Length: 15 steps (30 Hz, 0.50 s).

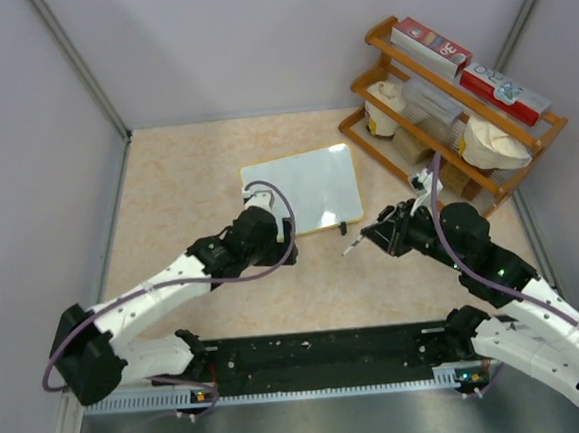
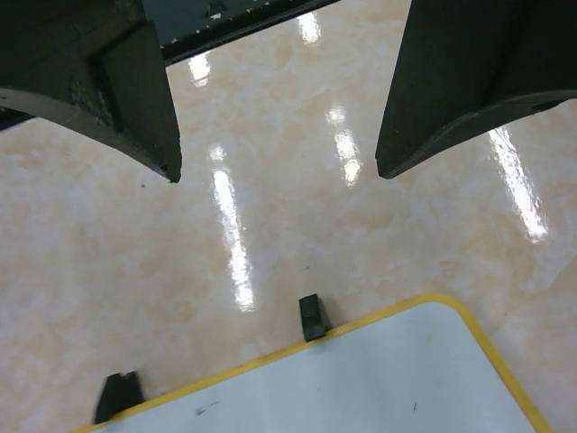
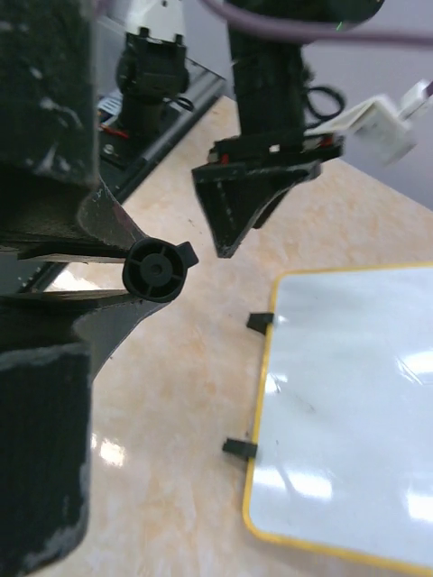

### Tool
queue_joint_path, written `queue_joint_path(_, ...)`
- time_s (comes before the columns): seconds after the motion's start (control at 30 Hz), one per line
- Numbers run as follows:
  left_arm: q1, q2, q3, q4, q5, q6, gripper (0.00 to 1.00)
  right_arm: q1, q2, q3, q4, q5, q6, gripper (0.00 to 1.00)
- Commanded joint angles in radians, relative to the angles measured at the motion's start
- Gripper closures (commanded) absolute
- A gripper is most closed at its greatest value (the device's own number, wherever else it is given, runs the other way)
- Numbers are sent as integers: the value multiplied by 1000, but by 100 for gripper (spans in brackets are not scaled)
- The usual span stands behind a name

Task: Write a sentence on the whiteboard
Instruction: Pick up the whiteboard stand from the center of the board.

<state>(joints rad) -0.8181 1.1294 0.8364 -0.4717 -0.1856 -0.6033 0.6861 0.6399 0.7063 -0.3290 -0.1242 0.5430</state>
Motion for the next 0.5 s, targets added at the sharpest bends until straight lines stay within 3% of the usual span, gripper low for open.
queue_joint_path(0.0,-4,186,67,18,-110,-104,13,-3,-57,21,-47,210,5,100)
queue_joint_path(0.27,-6,363,3,225,-112,-174,33,-3,-83,19,-84,216,0,100)
queue_joint_path(0.47,-16,500,27,274,-141,-176,39,-3,-92,21,-88,215,-12,100)
